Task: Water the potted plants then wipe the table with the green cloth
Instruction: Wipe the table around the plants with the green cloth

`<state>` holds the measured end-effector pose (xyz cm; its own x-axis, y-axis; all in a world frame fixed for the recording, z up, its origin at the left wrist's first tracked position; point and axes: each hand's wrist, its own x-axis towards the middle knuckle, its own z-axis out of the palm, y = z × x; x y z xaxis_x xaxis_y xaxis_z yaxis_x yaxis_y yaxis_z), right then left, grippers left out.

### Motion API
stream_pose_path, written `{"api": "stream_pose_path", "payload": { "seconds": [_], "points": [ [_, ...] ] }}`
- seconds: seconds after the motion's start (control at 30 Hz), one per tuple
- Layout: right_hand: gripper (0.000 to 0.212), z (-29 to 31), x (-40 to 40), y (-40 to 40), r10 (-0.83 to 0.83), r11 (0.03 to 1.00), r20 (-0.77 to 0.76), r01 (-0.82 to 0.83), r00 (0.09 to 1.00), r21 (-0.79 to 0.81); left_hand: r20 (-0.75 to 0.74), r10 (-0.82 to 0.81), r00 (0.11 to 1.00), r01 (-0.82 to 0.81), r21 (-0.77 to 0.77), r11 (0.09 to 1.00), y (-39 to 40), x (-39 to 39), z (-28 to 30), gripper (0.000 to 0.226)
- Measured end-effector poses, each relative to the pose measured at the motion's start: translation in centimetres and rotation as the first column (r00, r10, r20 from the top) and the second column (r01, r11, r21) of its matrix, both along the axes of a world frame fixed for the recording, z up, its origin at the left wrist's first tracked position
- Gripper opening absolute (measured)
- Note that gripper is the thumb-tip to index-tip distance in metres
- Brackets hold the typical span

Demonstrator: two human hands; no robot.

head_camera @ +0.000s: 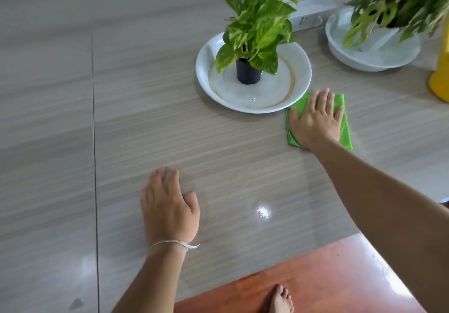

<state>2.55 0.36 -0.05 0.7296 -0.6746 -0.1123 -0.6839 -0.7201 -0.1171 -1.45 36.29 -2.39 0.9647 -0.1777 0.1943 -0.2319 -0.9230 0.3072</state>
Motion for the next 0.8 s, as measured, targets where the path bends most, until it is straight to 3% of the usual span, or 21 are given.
{"api": "stream_pose_path", "payload": {
  "seconds": [0.3, 0.57, 0.67, 0.73, 0.8],
  "points": [
    [0.082, 0.1, -2.3, 1.6, 0.082, 0.996, -0.027, -0.083, 0.996, -0.014, 0.043, 0.02, 0.999, -0.018, -0.04, 0.999, 0.1, 0.2, 0.0, 0.053],
    [0.084, -0.4, -15.1, 2.8, 0.162, 0.986, 0.007, -0.162, 0.987, -0.041, -0.051, 0.007, 0.999, -0.009, -0.052, 0.999, -0.7, -1.0, 1.0, 0.068],
    [0.083, -0.2, -17.1, 1.7, 0.131, 0.991, 0.012, -0.131, 0.991, -0.041, -0.055, -0.197, 0.979, 0.191, -0.099, 0.977, -5.4, -5.0, 2.5, 0.091],
    [0.083, -0.2, -17.2, 1.5, 0.141, 0.989, 0.018, -0.14, 0.99, -0.042, -0.071, -0.427, 0.901, 0.42, -0.095, 0.903, -9.6, -8.2, 3.7, 0.112],
    [0.084, -0.1, -17.0, 1.0, 0.136, 0.99, 0.031, -0.134, 0.99, -0.043, -0.15, -0.526, 0.837, 0.525, -0.05, 0.85, -13.3, -10.0, 4.3, 0.131]
  ]
}}
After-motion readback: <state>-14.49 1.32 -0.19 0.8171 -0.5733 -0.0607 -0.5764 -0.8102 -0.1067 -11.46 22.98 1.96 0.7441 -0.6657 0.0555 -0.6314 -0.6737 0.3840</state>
